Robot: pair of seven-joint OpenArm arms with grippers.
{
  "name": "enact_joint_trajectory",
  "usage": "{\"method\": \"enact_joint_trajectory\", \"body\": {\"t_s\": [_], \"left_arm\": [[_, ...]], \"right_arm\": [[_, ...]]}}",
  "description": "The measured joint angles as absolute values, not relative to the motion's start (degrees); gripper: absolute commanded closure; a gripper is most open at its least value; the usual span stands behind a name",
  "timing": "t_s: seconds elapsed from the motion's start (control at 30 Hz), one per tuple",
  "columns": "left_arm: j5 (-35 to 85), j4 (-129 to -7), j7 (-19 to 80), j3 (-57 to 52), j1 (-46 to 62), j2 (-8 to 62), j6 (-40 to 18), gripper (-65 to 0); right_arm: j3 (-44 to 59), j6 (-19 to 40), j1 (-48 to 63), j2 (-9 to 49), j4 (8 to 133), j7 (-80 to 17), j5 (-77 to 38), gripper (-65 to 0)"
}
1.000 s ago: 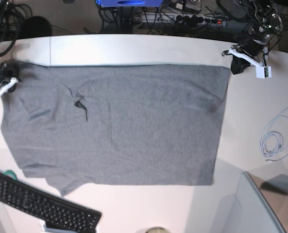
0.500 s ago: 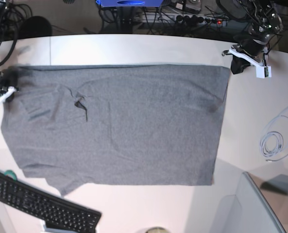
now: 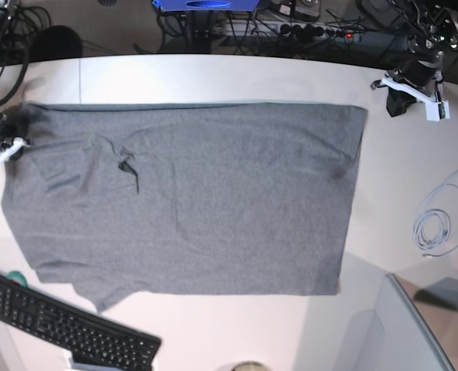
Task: Layout the t-shirt on the table in an organized manner, then fold the t-shirt properly
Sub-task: 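Regrasp the shirt edge corners with both grippers and hold them, then drag the held shirt edge outward with both grippers to spread it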
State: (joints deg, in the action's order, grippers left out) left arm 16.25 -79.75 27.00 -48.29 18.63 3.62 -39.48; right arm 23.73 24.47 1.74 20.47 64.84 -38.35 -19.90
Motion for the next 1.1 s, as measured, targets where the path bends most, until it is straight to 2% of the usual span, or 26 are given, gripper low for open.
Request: {"method": "enact_joint_trajectory", "body": {"t_s": [0.1, 0.33, 0.5, 0.8, 0.87, 0.97, 1.03, 1.1], "left_arm": [[16.29, -79.75, 27.0, -48.34, 18.63, 3.6, -39.48, 0.0], [16.29, -79.88, 26.98, -48.64, 18.72, 3.36, -39.51, 0.0], [16.27, -79.88, 26.98, -52.8, 18.41, 3.4, -39.46, 0.0], [16.03, -81.23, 27.51, -52.07, 18.04, 3.2, -39.44, 0.0], [15.81, -83.35, 27.81, -50.48, 17.58, 3.33, -39.44, 0.0], [16.49, -86.04, 27.16, -46.19, 16.32, 3.46, -39.48, 0.0], [15.99, -86.8, 27.66, -43.64, 15.18, 3.36, -39.55, -13.0], [15.31, -86.94, 28.05, -41.41, 13.32, 3.38, -39.44, -26.8]], "right_arm": [[23.73, 24.47, 0.97, 20.51, 64.84, -38.11, -19.35, -2.7], [23.94, 24.45, -1.06, 18.74, 64.82, -36.8, -8.71, -2.7], [23.94, 24.47, -0.91, 18.02, 64.84, -36.95, -7.38, -2.9], [24.01, 24.47, -1.08, 17.43, 64.86, -37.08, -7.4, -3.8], [24.01, 24.47, -1.21, 17.26, 64.88, -37.12, -7.42, -9.0], [24.01, 24.47, -1.1, 17.26, 65.54, -37.3, -7.22, -25.1], [24.05, 24.47, -0.43, 17.17, 68.34, -37.36, -7.29, -37.4], [24.05, 24.45, 0.67, 17.15, 71.61, -37.08, -7.44, -45.9]]}}
